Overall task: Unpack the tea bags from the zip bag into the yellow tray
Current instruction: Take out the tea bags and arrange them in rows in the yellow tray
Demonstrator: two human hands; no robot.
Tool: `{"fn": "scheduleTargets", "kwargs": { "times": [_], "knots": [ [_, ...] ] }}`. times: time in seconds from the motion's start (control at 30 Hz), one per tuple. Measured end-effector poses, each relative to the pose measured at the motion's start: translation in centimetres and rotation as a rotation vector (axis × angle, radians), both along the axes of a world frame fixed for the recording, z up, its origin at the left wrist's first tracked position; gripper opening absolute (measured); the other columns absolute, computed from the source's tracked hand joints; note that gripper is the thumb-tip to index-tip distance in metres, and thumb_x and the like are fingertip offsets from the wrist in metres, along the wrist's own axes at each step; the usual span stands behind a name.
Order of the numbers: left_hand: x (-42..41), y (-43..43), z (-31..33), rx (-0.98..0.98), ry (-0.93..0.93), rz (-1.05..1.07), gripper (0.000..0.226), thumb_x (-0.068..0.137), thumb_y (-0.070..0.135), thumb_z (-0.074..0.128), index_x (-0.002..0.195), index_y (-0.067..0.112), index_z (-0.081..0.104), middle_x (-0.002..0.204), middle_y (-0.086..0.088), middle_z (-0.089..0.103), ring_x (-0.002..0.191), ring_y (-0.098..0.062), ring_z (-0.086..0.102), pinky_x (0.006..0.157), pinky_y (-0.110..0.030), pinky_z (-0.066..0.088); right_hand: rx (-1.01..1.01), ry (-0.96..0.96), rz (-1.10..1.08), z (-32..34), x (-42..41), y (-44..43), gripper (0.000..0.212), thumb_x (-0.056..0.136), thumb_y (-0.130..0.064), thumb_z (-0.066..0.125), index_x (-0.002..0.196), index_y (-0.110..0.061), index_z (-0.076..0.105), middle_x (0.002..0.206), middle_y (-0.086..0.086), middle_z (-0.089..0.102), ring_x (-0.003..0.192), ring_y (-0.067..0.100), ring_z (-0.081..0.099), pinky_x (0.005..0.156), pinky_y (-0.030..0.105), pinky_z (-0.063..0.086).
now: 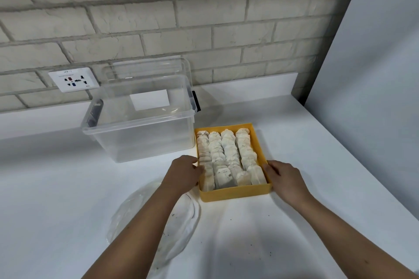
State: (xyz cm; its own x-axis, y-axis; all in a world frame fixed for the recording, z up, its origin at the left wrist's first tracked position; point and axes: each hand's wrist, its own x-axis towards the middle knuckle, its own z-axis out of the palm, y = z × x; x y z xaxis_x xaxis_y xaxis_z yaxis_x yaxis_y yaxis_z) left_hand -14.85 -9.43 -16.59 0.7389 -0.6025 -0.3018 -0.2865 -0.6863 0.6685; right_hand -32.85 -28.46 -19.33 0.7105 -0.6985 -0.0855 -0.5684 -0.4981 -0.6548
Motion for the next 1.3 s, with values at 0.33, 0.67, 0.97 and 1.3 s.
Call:
{"fn": "scheduleTargets", "kwargs": {
  "times": [0.33,0.67,0.97,1.3],
  "knots": [
    [-1.1,-3.1,-0.7,-0.009,-0.189,0.052,0.026,0.089,0.013,0.056,0.106,0.002,0.071,0.096,-0.015,0.075,0.083,-0.032,0.071,0.08,-0.043,0.058,-0.245,0.039,0.021,-0.1,0.3,-2.9,0.033,0.102,-0.025,0.041,0.073,-0.017,0.054,0.064,0.002,0.06,0.061,0.02,0.055,0.055,0.03,0.034],
    [0.7,-7.7,-2.3,-0.287,-0.039,0.24,0.027,0.091,0.015,0.059,0.114,0.018,0.074,0.086,-0.006,0.078,0.081,-0.029,0.073,0.081,-0.044,0.06,-0.256,-0.002,0.043,-0.1,3.5,-9.2,0.032,0.101,-0.023,0.042,0.078,-0.014,0.061,0.068,0.005,0.064,0.065,0.024,0.058,0.06,0.035,0.044],
    [3.2,-11.2,-3.8,-0.433,0.033,0.405,0.036,0.102,0.029,0.051,0.136,0.021,0.062,0.123,-0.002,0.07,0.113,-0.023,0.064,0.102,-0.04,0.049,-0.187,-0.091,0.019,-1.3,8.4,-12.7,0.037,0.102,-0.034,0.039,0.099,-0.014,0.07,0.083,0.003,0.069,0.071,0.019,0.058,0.063,0.026,0.038],
    [5.6,-13.2,-4.0,-0.555,0.115,0.532,0.034,0.104,0.027,0.047,0.132,0.019,0.063,0.125,-0.002,0.068,0.112,-0.02,0.061,0.097,-0.03,0.048,-0.185,-0.133,-0.001,-1.8,12.2,-14.4,0.04,0.102,-0.034,0.041,0.085,-0.009,0.067,0.075,0.009,0.066,0.069,0.026,0.058,0.061,0.029,0.04]
  ]
}}
